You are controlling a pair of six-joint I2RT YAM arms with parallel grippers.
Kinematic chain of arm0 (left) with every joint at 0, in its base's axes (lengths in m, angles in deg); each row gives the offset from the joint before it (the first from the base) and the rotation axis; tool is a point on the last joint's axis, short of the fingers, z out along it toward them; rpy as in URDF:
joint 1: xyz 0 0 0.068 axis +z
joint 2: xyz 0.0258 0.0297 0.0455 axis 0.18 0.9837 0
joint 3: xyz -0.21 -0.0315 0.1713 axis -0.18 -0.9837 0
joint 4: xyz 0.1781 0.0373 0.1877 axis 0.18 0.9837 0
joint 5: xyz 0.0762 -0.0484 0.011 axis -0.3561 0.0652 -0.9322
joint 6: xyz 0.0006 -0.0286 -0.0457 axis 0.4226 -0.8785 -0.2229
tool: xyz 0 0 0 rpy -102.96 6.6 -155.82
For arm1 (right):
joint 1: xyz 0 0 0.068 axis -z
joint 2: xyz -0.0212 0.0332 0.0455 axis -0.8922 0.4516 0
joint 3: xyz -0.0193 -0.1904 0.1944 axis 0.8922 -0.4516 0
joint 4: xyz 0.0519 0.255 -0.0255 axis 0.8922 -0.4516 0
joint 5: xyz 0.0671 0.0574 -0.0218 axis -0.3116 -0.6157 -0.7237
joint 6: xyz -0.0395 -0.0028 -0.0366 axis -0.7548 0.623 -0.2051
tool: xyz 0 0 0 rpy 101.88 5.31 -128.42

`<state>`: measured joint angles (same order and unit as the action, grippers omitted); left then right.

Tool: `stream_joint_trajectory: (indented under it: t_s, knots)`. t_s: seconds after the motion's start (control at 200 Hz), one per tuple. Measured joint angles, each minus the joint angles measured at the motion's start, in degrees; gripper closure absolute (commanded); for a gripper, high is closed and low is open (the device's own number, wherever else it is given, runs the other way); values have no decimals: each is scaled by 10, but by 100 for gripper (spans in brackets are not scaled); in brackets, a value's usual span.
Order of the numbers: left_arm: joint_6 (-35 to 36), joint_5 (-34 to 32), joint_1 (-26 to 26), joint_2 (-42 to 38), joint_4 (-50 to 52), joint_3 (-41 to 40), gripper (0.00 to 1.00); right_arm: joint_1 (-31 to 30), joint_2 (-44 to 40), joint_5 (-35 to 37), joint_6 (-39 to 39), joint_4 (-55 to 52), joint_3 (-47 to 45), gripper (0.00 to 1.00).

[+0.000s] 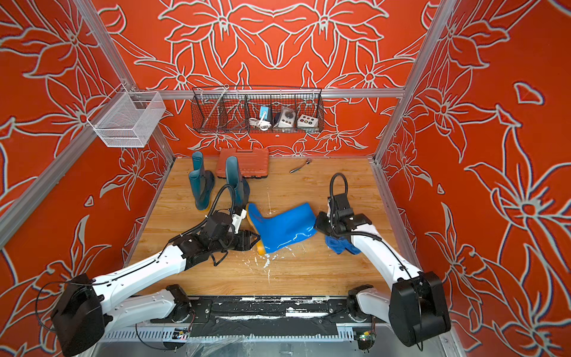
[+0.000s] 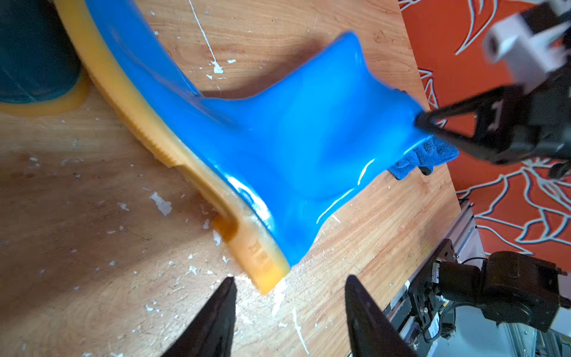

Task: Wipe the rubber boots with a cloth
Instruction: Move the rubber boot to the center of the board.

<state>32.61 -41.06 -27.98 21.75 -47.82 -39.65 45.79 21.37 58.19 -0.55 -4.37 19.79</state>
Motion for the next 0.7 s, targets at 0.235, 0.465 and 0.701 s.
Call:
stream_joint_trajectory:
  t_s: [0.235,0.465,0.701]
  knots:
    - [3,-8,0,-7,4,0,45,5,105,24,-128,6,215,100]
    - [7,-17,0,-29,16,0,45,2,215,21,-259,4,345,100]
    - [10,-24,0,-38,26,0,46,-2,262,17,-346,-9,450,100]
